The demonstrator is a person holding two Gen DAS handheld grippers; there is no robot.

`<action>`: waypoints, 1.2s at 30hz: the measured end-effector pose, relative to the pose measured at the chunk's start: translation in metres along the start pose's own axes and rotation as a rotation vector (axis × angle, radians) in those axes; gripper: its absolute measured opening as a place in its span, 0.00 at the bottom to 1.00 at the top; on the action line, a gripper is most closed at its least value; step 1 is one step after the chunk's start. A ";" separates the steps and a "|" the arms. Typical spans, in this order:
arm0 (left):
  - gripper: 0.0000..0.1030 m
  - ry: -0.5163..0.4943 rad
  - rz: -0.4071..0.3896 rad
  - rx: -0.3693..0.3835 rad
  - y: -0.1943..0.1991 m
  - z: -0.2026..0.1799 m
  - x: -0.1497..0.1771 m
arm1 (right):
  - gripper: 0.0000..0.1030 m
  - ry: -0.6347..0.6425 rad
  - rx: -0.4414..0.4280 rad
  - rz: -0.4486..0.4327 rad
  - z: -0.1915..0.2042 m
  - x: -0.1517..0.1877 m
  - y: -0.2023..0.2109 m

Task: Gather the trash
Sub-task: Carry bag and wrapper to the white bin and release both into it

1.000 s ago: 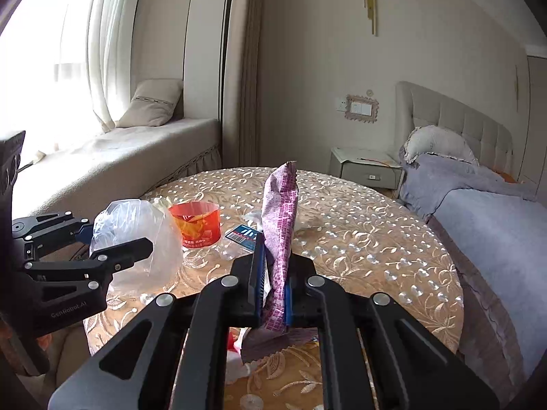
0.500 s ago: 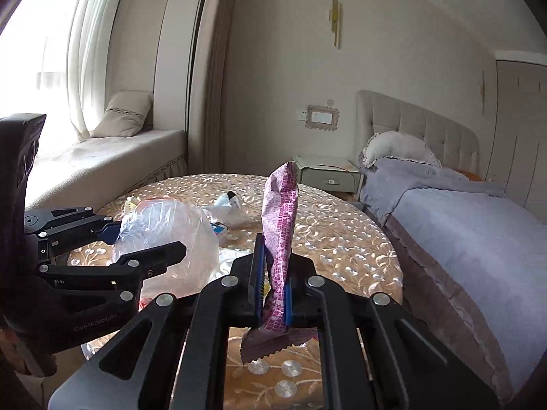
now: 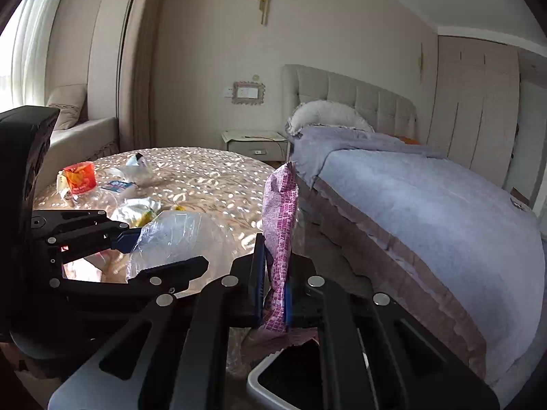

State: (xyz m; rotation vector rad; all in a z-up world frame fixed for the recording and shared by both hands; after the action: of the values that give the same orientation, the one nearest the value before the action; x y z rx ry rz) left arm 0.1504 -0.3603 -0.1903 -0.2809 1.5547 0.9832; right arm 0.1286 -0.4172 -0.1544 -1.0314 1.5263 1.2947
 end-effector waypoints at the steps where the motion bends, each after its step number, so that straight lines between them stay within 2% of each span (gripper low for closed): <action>1: 0.35 -0.014 0.009 0.017 -0.008 -0.010 0.003 | 0.10 -0.013 0.008 0.014 -0.008 0.009 -0.002; 7: 0.35 -0.056 0.089 0.123 -0.065 -0.064 0.028 | 0.10 -0.033 0.075 0.030 -0.044 0.042 -0.005; 11: 0.35 -0.090 0.118 0.153 -0.102 -0.092 0.044 | 0.10 -0.059 0.078 0.045 -0.068 0.066 -0.019; 14: 0.36 -0.117 0.103 0.140 -0.122 -0.099 0.055 | 0.10 -0.056 0.074 0.051 -0.082 0.091 -0.032; 21: 0.36 -0.180 0.180 0.190 -0.173 -0.123 0.106 | 0.10 -0.060 0.076 0.125 -0.102 0.150 -0.059; 25: 0.36 -0.129 0.243 0.257 -0.202 -0.130 0.127 | 0.10 -0.068 0.064 0.145 -0.110 0.174 -0.070; 29: 0.36 -0.138 0.265 0.285 -0.219 -0.135 0.139 | 0.10 -0.082 0.065 0.182 -0.115 0.194 -0.078; 30: 0.40 -0.135 0.265 0.286 -0.221 -0.136 0.140 | 0.10 -0.080 0.066 0.185 -0.115 0.195 -0.080; 32: 0.89 -0.120 0.281 0.299 -0.228 -0.136 0.143 | 0.10 -0.072 0.065 0.196 -0.113 0.198 -0.082; 33: 0.96 -0.111 0.282 0.293 -0.229 -0.136 0.146 | 0.10 -0.068 0.065 0.197 -0.113 0.199 -0.083; 36: 0.96 -0.126 0.295 0.247 -0.236 -0.131 0.152 | 0.10 -0.061 0.061 0.205 -0.111 0.203 -0.087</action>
State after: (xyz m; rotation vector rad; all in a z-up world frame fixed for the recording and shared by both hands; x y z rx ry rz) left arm 0.1776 -0.5462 -0.4367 0.1854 1.6089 1.0005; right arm 0.1426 -0.5496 -0.3627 -0.8055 1.6475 1.3971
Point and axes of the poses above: each gripper's, at about its wrist camera, not at the fingertips, and y roughly against the way its jaws point, z to its left, x to its underside, the point moved 9 cm from there along -y, roughly the way its jaws point, and after that the axes turned 9 degrees about -z, right-handed, at the moved point
